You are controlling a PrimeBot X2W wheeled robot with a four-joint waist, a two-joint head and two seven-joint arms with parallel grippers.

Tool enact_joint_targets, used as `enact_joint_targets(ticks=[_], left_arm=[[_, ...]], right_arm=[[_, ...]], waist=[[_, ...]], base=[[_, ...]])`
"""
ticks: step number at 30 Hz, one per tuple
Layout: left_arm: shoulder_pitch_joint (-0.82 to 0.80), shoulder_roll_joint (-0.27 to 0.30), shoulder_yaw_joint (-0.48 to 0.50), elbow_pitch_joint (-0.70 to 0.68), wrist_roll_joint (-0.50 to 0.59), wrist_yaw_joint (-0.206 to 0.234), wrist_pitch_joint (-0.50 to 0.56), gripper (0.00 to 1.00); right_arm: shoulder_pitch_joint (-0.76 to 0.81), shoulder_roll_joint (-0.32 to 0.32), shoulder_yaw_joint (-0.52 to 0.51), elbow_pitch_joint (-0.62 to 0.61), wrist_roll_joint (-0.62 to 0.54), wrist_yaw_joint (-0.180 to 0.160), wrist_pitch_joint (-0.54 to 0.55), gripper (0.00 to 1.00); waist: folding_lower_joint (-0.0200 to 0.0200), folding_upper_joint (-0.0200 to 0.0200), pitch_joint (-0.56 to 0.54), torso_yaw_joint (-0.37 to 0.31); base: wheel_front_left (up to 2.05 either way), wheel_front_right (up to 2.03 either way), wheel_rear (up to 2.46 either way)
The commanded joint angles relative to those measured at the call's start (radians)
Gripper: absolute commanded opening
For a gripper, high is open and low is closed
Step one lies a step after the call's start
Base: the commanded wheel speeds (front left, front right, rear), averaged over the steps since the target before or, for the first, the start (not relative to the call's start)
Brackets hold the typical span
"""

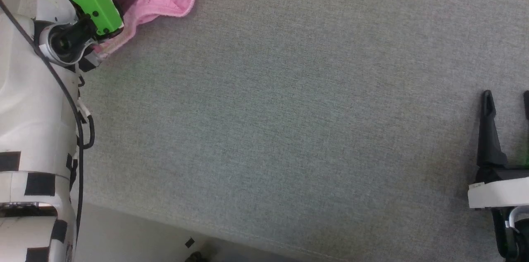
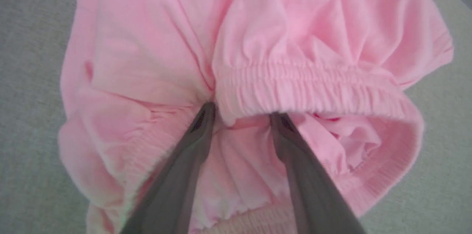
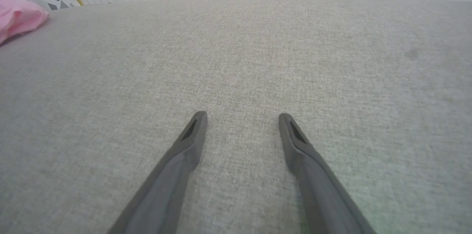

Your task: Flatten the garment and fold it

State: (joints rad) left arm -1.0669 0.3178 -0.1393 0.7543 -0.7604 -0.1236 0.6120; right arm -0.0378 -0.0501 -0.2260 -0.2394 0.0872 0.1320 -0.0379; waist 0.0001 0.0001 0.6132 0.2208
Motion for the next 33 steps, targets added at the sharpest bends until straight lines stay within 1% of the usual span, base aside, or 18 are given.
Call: enact_joint_targets(ticks=[1,4,5,9,13,16,18,19,22,26,28,31,33], left_arm=[[0.005,-0.011,-0.013,-0.004,-0.019,-0.007,-0.024,0.0],[0.001,0.027,-0.05,-0.04,0.007,-0.007,-0.128,0.0],[-0.006,0.043,-0.055,-0.053,0.012,-0.007,-0.184,0.0],[-0.049,0.087,-0.093,-0.095,0.037,-0.007,-0.323,0.0],[-0.12,0.111,-0.152,-0.155,0.045,-0.007,-0.403,0.0],[-0.168,0.109,-0.206,-0.206,0.047,-0.007,-0.439,0.0],[-0.194,0.096,-0.247,-0.241,0.03,-0.007,-0.449,0.0],[-0.201,0.081,-0.269,-0.265,-0.002,-0.007,-0.447,0.0],[-0.215,0.06,-0.318,-0.311,-0.049,-0.007,-0.456,0.0],[-0.194,0.001,-0.369,-0.341,-0.105,-0.007,-0.478,0.0],[-0.162,-0.033,-0.399,-0.352,-0.125,-0.007,-0.492,0.0],[-0.057,-0.09,-0.457,-0.354,-0.164,-0.007,-0.519,0.0],[0.014,-0.102,-0.52,-0.347,-0.145,-0.007,-0.53,0.0]], right_arm=[[0.001,0.0,0.004,0.007,-0.002,-0.001,0.004,1.0],[-0.006,0.0,0.019,0.026,0.008,-0.001,-0.005,1.0],[-0.009,0.0,0.026,0.039,0.014,-0.001,-0.012,1.0],[-0.017,0.0,0.05,0.094,0.037,-0.001,-0.038,1.0],[-0.023,0.0,0.078,0.166,0.071,-0.001,-0.073,1.0],[-0.028,0.0,0.096,0.22,0.096,-0.001,-0.102,1.0],[-0.032,0.0,0.105,0.255,0.11,-0.001,-0.122,1.0],[-0.035,0.0,0.112,0.276,0.117,-0.001,-0.134,1.0],[-0.036,0.0,0.116,0.326,0.131,-0.001,-0.155,1.0],[-0.032,0.0,0.121,0.377,0.141,-0.001,-0.178,1.0],[-0.034,0.0,0.122,0.392,0.145,-0.001,-0.186,1.0],[-0.035,0.0,0.124,0.417,0.15,-0.001,-0.197,1.0],[-0.035,0.0,0.124,0.429,0.151,-0.001,-0.201,1.0]], waist=[[-0.0001,-0.0001,-0.01,0.0],[-0.0001,-0.0001,-0.039,-0.007],[-0.0001,-0.0001,-0.057,-0.011],[-0.0001,-0.0001,-0.131,-0.036],[-0.0001,-0.0001,-0.216,-0.077],[-0.0001,-0.0001,-0.281,-0.117],[-0.0001,-0.0001,-0.321,-0.145],[-0.0001,-0.0001,-0.344,-0.163],[-0.0001,-0.0001,-0.388,-0.196],[-0.0001,-0.0001,-0.425,-0.225],[-0.0001,-0.0001,-0.423,-0.232],[-0.0001,-0.0001,-0.426,-0.235],[-0.0001,-0.0001,-0.427,-0.234]], base=[[0.0,0.0,0.0],[0.0,0.0,0.0],[0.0,0.0,0.0],[0.0,0.0,0.0],[0.0,0.0,0.0],[0.0,0.0,0.0],[0.0,0.0,0.0],[0.0,0.0,0.0],[0.0,0.0,0.0],[0.0,0.0,0.0],[0.0,0.0,0.0],[0.0,0.0,0.0],[0.0,0.0,0.0]])
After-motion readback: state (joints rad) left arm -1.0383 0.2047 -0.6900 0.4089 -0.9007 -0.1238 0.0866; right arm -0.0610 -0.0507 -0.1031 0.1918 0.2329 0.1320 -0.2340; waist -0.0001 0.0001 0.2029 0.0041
